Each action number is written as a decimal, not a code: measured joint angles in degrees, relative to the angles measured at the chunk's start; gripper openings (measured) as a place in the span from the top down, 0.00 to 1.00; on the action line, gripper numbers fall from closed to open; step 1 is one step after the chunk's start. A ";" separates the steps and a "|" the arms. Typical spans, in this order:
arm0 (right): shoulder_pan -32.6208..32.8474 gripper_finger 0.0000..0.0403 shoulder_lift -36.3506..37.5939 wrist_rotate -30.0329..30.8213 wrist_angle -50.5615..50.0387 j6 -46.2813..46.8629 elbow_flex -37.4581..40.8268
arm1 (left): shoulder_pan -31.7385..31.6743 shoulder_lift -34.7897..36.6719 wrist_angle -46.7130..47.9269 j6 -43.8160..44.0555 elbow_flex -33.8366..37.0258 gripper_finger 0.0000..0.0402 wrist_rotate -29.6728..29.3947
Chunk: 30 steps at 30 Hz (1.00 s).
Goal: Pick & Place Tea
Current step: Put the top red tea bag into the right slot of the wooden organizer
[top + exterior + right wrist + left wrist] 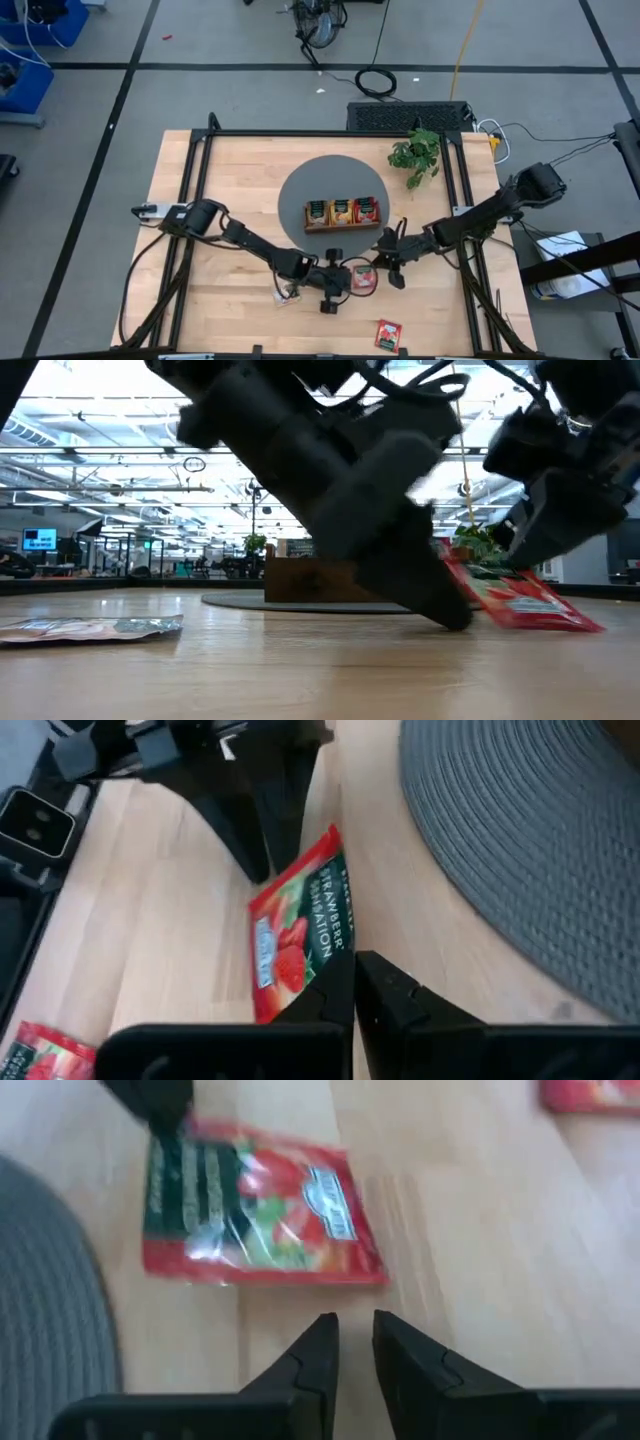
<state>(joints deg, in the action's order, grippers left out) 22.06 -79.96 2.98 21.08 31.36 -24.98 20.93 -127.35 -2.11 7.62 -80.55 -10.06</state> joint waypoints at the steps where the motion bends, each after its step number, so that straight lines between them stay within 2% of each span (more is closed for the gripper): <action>1: 0.00 1.00 0.00 0.13 -1.09 -0.63 -1.04 | 0.16 0.40 1.03 0.06 0.00 0.82 -0.01; 5: -0.03 1.00 0.97 1.46 -7.08 -4.58 -5.57 | 1.32 0.94 4.03 2.59 -0.05 0.81 -0.32; 9: -1.31 1.00 4.60 2.44 -17.99 -9.95 -12.03 | 3.16 1.20 7.28 5.16 -0.09 0.82 -0.95; 17: -3.97 1.00 12.77 17.54 -42.82 -21.43 -23.41 | 6.04 1.20 7.81 2.88 -0.17 0.82 -3.57; 21: -8.17 1.00 13.42 19.52 -47.54 -25.11 -23.95 | 6.14 1.20 7.95 2.71 -0.20 0.82 -3.92; 30: -15.73 1.00 11.91 19.53 -45.00 -30.94 -21.27 | 5.73 1.19 7.93 2.60 -0.20 0.82 -4.66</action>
<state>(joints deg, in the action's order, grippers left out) 6.34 -68.06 22.51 -23.91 0.43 -46.25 26.65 -126.16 5.82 10.22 -80.75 -14.72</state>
